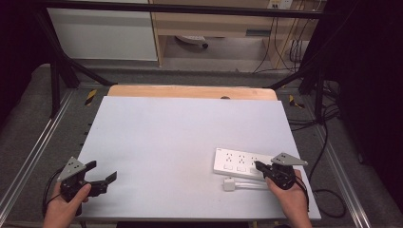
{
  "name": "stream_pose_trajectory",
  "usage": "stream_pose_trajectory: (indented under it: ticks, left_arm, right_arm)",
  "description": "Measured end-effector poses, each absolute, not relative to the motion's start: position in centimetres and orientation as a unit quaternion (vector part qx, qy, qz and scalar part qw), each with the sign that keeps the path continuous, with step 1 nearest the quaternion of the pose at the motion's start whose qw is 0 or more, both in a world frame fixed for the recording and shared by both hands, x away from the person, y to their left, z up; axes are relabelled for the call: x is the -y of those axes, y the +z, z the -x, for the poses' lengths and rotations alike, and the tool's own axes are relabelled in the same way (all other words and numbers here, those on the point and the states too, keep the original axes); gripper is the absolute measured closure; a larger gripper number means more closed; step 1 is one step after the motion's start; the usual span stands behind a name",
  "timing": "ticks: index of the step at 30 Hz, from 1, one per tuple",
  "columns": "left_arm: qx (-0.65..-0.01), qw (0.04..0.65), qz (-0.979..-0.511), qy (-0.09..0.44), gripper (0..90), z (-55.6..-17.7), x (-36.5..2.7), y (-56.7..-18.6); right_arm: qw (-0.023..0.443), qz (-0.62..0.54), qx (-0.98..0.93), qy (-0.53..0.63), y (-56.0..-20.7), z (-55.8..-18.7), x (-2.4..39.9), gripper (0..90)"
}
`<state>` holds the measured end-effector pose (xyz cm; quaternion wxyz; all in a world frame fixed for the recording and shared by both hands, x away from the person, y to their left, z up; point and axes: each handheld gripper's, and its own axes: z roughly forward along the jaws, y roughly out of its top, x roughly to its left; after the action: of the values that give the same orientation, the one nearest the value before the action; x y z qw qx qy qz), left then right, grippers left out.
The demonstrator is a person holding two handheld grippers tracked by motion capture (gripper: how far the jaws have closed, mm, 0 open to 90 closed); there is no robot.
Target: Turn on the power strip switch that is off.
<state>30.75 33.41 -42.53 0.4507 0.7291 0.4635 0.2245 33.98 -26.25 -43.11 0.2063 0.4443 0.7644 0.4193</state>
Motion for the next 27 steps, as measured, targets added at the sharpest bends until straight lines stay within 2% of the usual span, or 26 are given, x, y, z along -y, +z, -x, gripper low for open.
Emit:
stream_pose_trajectory:
  ticks: [27]
  left_arm:
    - [-0.465,0.449,-0.729,0.225,7.5,-30.7,-33.5,-42.6]
  right_arm:
    - [0.21,-0.437,-0.748,0.452,-42.0,-34.8,25.7,90.0]
